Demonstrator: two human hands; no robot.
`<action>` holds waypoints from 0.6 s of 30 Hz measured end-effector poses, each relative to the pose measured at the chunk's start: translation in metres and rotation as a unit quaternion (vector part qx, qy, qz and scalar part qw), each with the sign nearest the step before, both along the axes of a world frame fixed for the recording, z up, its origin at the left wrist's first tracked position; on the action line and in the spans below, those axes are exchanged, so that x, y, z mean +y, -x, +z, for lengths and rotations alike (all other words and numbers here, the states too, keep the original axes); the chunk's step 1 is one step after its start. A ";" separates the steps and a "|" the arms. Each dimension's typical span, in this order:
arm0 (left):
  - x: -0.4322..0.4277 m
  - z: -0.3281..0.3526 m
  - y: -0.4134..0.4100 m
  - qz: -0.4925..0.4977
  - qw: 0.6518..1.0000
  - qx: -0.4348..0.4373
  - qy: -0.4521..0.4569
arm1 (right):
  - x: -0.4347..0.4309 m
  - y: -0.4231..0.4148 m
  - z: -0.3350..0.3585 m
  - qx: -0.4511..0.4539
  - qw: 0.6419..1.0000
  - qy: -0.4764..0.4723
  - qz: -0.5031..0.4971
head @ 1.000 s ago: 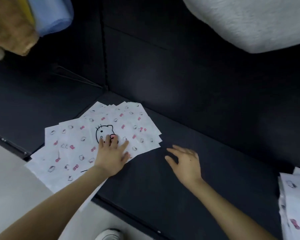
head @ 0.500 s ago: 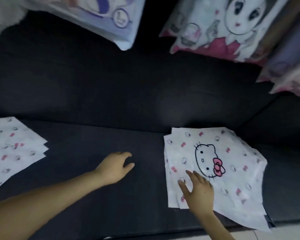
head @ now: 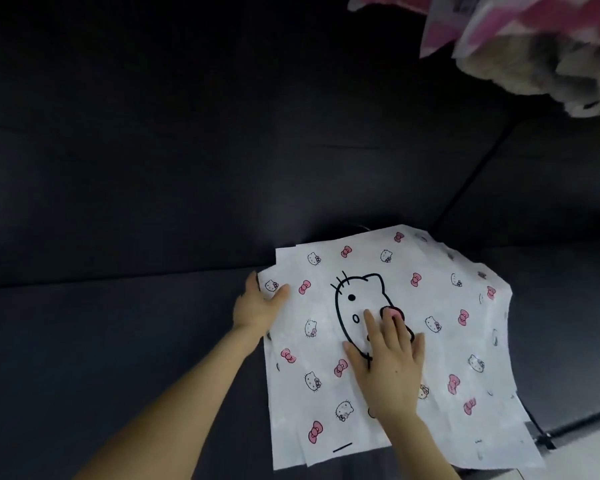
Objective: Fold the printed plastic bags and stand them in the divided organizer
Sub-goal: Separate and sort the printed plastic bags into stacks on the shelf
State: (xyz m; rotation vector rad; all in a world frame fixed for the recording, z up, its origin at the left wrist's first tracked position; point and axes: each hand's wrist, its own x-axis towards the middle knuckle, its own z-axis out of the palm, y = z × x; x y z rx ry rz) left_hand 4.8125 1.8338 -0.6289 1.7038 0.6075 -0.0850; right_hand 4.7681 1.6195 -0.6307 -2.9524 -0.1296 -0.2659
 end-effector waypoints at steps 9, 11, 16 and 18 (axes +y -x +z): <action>-0.024 -0.006 -0.023 -0.045 0.995 0.018 0.082 | -0.029 -0.003 -0.009 -0.052 0.999 0.018 -0.003; -0.034 -0.007 -0.020 -0.065 0.993 0.005 0.098 | -0.033 -0.002 -0.010 -0.058 0.998 0.010 -0.002; -0.052 -0.008 -0.010 -0.017 0.994 -0.077 0.075 | -0.045 -0.003 -0.013 -0.082 0.997 -0.005 0.001; -0.054 -0.002 -0.005 -0.005 0.994 -0.093 0.064 | -0.047 -0.005 -0.012 -0.084 0.996 -0.009 0.002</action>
